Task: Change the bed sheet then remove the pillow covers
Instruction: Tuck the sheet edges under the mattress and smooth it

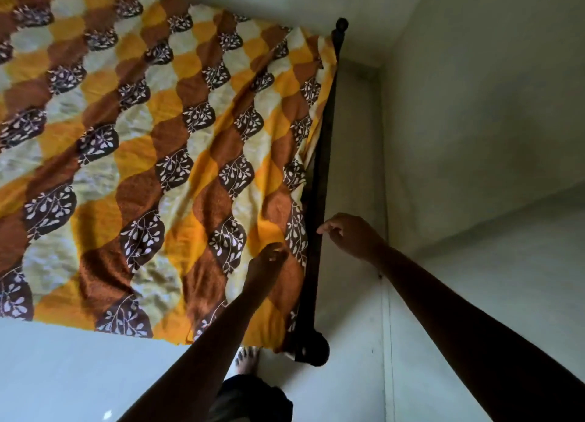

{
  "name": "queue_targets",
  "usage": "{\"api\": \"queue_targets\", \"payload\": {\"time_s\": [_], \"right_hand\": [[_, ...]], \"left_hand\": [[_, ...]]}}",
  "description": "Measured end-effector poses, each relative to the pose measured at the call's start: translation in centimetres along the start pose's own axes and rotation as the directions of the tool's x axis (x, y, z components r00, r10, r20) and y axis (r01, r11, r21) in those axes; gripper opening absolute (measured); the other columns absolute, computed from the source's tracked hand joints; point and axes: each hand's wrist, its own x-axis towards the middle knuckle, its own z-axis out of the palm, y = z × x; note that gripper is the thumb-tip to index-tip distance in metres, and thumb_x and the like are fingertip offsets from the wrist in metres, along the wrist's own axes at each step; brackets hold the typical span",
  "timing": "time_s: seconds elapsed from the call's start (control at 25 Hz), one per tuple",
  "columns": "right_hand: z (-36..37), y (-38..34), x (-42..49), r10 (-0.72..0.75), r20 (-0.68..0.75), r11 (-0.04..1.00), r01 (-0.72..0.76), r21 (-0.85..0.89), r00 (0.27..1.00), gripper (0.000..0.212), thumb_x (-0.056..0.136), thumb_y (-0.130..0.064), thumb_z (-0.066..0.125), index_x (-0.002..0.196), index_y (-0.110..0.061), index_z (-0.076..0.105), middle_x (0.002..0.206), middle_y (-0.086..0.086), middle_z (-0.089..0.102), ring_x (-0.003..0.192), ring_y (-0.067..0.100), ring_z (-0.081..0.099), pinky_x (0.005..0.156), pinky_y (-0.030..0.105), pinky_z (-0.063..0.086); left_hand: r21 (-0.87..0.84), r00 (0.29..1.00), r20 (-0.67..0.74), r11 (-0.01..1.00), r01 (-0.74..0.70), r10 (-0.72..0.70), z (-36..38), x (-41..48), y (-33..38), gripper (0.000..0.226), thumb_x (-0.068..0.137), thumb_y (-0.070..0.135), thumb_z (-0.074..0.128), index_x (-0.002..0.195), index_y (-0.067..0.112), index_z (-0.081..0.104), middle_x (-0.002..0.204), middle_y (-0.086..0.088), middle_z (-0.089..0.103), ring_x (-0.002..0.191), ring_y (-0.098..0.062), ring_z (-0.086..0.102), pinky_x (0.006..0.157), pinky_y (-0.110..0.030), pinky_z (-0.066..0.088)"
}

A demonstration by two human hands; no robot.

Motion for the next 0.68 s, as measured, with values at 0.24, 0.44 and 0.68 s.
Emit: {"api": "queue_targets", "payload": {"time_s": [0.24, 0.44, 0.68], "right_hand": [[-0.4, 4.8, 6.3, -0.115, 0.077, 0.991, 0.109, 0.083, 0.99, 0.027, 0.092, -0.003, 0.049, 0.112, -0.008, 0.066, 0.114, 0.007, 0.066, 0.108, 0.016, 0.06, 0.094, 0.022, 0.043], [-1.5, 7.9, 13.9, -0.24, 0.143, 0.962, 0.216, 0.167, 0.96, 0.029, 0.089, -0.001, 0.054, 0.116, -0.003, 0.063, 0.115, 0.012, 0.065, 0.107, 0.022, 0.061, 0.088, 0.02, 0.044], [-1.9, 10.7, 20.4, -0.365, 0.252, 0.931, 0.344, 0.125, 0.896, 0.04, 0.085, -0.011, 0.064, 0.124, -0.01, 0.056, 0.128, 0.01, 0.056, 0.116, 0.024, 0.055, 0.087, 0.022, 0.044]], "left_hand": [[-0.071, 0.967, -0.207, 0.988, 0.138, -0.15, 1.1, 2.5, 12.3, 0.067, 0.089, 0.047, 0.052, 0.141, 0.008, 0.033, 0.136, -0.019, 0.048, 0.119, -0.034, 0.051, 0.094, -0.043, 0.046], [-0.057, 0.898, -0.36, 0.967, 0.248, -0.252, 1.3, 8.1, 14.2, 0.028, 0.092, 0.031, 0.054, 0.116, 0.019, 0.06, 0.125, -0.009, 0.058, 0.108, -0.025, 0.057, 0.095, -0.043, 0.043], [-0.309, 0.849, -0.393, 0.92, 0.239, -0.353, 1.8, 8.7, 13.4, 0.013, 0.093, 0.017, 0.051, 0.104, 0.009, 0.054, 0.092, -0.014, 0.059, 0.074, -0.021, 0.06, 0.057, -0.027, 0.043]]}}
